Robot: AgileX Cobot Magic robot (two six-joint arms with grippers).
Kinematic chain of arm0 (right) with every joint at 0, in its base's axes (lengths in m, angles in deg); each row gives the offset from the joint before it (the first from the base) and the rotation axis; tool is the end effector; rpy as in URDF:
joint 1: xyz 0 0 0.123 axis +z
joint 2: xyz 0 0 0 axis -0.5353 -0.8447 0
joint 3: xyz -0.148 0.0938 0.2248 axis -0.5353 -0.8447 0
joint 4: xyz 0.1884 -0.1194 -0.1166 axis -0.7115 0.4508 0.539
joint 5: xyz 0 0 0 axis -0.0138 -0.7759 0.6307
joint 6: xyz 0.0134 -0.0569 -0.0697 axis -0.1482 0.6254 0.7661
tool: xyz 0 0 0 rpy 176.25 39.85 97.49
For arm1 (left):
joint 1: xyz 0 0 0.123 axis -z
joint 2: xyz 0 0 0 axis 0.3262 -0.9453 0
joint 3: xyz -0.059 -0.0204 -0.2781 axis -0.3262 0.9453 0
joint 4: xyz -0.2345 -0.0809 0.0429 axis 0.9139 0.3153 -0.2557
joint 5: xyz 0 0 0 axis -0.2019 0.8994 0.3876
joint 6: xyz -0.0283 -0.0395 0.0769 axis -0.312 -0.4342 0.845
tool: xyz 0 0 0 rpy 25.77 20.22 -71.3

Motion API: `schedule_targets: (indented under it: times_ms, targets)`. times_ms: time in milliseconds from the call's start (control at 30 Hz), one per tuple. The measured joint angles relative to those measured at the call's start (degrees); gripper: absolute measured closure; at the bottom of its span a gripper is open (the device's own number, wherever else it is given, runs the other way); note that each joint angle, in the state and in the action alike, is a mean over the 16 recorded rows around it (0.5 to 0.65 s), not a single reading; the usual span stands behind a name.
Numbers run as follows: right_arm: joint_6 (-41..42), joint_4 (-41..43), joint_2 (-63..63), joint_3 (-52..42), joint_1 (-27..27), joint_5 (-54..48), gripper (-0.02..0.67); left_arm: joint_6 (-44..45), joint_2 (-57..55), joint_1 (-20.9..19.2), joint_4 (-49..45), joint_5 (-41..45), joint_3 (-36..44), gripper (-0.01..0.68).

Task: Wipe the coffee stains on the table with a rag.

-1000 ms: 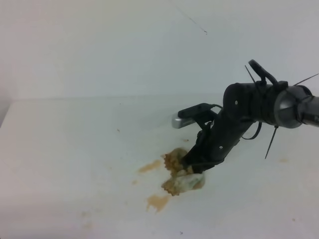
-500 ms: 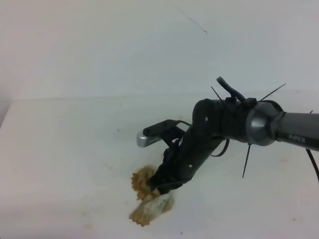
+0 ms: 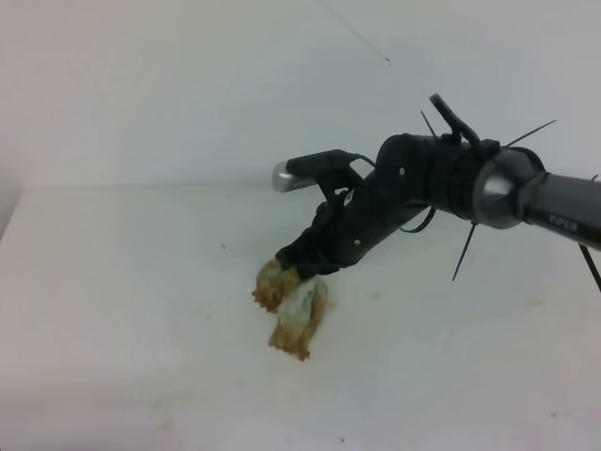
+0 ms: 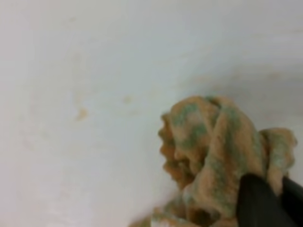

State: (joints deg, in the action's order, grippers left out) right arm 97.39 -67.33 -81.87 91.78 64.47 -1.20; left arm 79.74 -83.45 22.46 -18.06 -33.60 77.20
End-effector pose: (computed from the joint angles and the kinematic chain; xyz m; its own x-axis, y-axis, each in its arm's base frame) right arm 0.3996 0.2721 0.1751 -0.7387 -0.4425 -0.5085 -0.5938 0.7842 0.1803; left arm 0.0535 -0.0058 0.1758 -0.2213 -0.1505 -0.9635 0.0515 0.9848 -0.1657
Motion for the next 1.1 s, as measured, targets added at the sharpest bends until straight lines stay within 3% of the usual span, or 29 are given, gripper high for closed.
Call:
schedule_targets:
  times_ms: [267, 467, 1100]
  targets:
    - [-6.7, 9.1, -1.4, 3.9, -3.9, -6.4, 0.644, 0.0, 0.0, 0.0, 0.0, 0.0, 0.0, 0.675]
    - [-8.2, 10.9, -1.8, 4.3, -4.5, -9.1, 0.642, 0.0, 0.0, 0.0, 0.0, 0.0, 0.0, 0.675]
    - [7.2, -10.0, -1.3, 4.5, 5.8, -5.6, 0.644, 0.0, 0.0, 0.0, 0.0, 0.0, 0.0, 0.675]
